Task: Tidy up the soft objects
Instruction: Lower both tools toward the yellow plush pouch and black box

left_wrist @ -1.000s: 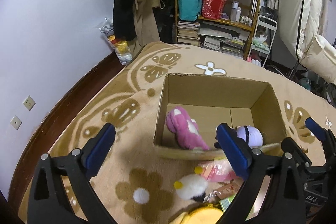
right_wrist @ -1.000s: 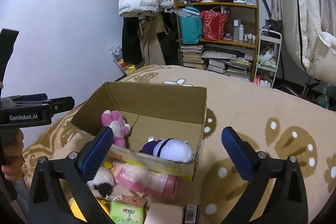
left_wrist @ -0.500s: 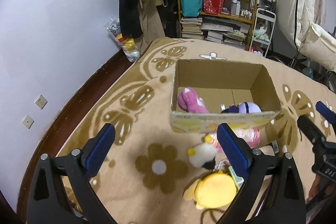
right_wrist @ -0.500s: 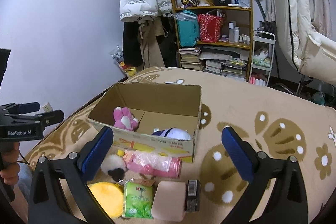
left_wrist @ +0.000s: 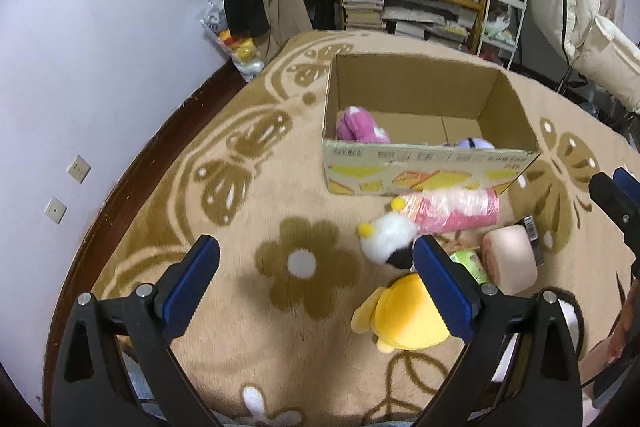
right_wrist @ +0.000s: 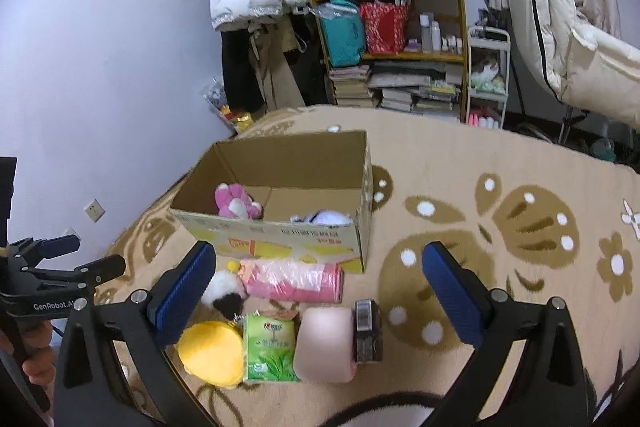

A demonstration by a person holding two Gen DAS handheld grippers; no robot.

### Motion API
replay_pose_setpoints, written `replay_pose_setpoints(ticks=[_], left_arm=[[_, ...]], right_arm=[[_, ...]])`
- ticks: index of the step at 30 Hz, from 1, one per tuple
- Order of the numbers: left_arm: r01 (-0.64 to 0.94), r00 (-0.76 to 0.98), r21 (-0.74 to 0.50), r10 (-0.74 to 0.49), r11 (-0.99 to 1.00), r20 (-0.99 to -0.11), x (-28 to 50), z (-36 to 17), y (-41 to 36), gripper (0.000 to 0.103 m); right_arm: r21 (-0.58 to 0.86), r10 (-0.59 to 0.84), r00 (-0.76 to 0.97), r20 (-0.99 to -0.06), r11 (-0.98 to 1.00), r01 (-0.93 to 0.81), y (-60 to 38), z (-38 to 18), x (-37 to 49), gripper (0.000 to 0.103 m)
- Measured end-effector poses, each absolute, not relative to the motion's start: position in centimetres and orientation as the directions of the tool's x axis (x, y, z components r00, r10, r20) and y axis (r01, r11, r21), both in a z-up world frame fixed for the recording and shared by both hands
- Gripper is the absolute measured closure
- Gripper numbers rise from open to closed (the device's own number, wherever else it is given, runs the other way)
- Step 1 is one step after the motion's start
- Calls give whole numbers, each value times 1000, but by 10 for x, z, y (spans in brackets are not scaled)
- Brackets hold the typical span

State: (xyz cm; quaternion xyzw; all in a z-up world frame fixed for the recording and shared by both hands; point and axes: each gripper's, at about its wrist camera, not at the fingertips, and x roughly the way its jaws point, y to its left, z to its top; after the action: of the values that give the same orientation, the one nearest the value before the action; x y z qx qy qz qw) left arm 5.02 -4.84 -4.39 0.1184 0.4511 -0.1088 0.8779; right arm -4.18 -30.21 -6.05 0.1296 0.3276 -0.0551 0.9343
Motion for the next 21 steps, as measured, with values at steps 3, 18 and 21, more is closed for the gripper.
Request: replay_pose_setpoints(ticks=[3, 18, 21], left_arm=[[299, 542, 95, -87, 950, -836, 54, -51, -48, 6], [325, 400, 97, -44, 941, -916, 70, -97, -64, 6], [332, 370, 86, -46, 939, -928, 71, -105, -69, 6]], right_arm=[[213, -6, 752, -659, 958, 194, -303, -67, -38, 0], [240, 35, 585, -810, 930, 278, -318, -115, -12, 0], [249, 42, 561, -827, 922, 298, -323, -123, -9, 0]])
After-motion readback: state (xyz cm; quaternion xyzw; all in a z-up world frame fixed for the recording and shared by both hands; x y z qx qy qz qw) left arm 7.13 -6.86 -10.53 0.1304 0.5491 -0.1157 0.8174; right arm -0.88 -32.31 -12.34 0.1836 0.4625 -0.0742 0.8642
